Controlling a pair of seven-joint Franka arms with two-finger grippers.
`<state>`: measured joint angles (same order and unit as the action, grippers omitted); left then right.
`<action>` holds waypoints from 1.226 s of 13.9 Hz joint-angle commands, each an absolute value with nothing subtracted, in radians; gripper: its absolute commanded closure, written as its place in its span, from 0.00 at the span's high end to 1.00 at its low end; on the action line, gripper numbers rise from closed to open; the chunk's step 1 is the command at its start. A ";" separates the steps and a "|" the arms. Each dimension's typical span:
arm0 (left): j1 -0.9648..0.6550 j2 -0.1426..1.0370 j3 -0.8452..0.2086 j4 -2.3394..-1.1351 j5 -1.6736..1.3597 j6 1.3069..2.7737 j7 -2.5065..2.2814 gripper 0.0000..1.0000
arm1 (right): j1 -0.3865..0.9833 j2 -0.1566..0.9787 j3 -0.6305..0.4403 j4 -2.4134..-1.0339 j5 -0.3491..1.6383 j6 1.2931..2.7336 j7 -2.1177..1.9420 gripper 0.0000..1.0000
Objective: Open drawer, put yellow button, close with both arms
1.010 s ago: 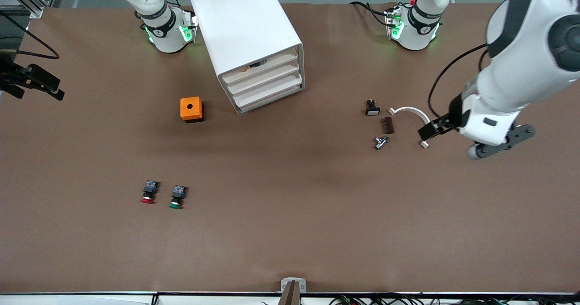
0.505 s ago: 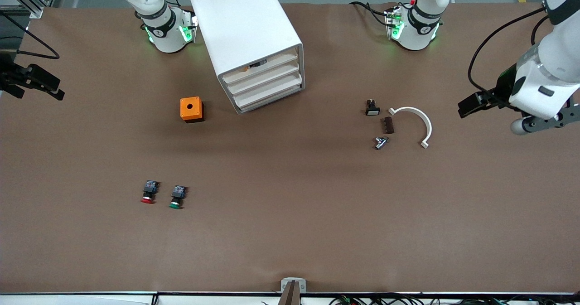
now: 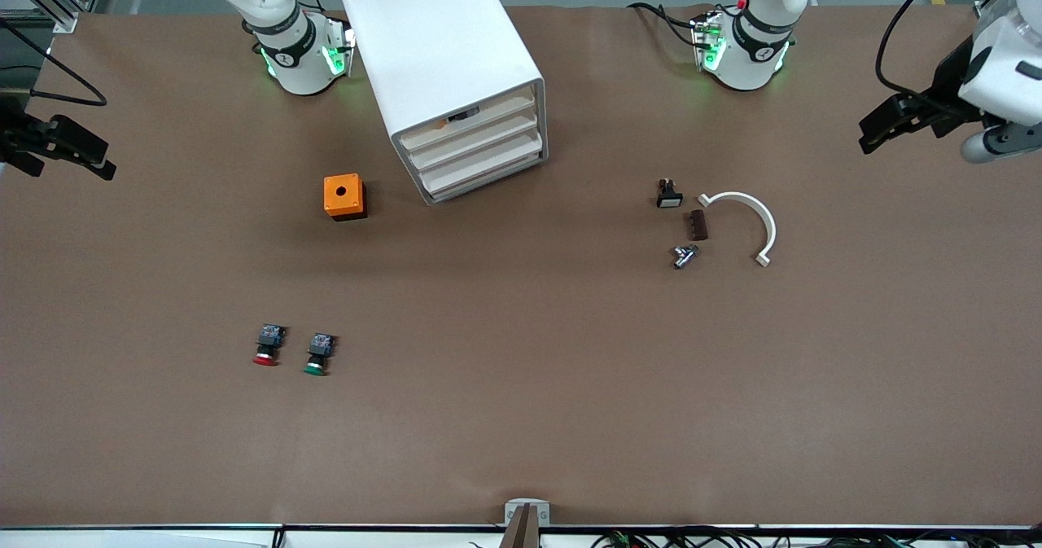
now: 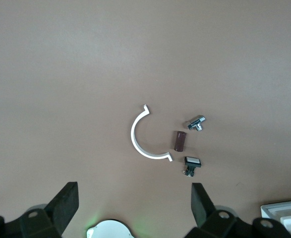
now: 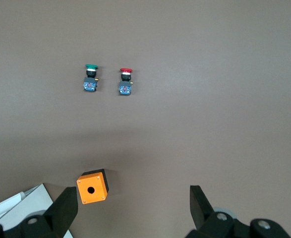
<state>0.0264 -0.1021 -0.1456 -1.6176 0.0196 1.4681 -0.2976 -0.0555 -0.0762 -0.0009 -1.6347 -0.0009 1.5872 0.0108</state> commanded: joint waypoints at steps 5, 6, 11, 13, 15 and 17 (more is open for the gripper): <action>0.026 -0.190 -0.124 -1.689 0.026 1.482 -0.219 1.00 | -0.043 -0.101 -0.002 -1.654 -0.003 1.589 0.031 1.00; 0.026 -0.204 -0.126 -1.704 0.026 1.482 -0.219 1.00 | -0.043 -0.101 -0.003 -1.652 -0.002 1.591 0.031 1.00; 0.025 -0.193 -0.130 -1.691 0.028 1.480 -0.207 1.00 | -0.041 -0.100 -0.003 -1.635 -0.002 1.597 0.031 1.00; 0.028 -0.163 -0.130 -1.660 0.028 1.479 -0.175 1.00 | -0.028 -0.100 -0.002 -1.632 0.000 1.586 0.032 1.00; 0.031 -0.144 -0.129 -1.637 0.028 1.479 -0.166 1.00 | -0.023 -0.100 -0.003 -1.632 0.000 1.585 0.032 1.00; 0.031 -0.114 -0.129 -1.609 0.029 1.474 -0.172 1.00 | -0.023 -0.100 -0.003 -1.632 0.000 1.586 0.032 1.00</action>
<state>0.0253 -0.1515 -0.1272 -1.6601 0.0196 1.4819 -0.1899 -0.0301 -0.0823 0.0014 -1.6293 -0.0005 1.5935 0.0145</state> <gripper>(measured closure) 0.000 0.000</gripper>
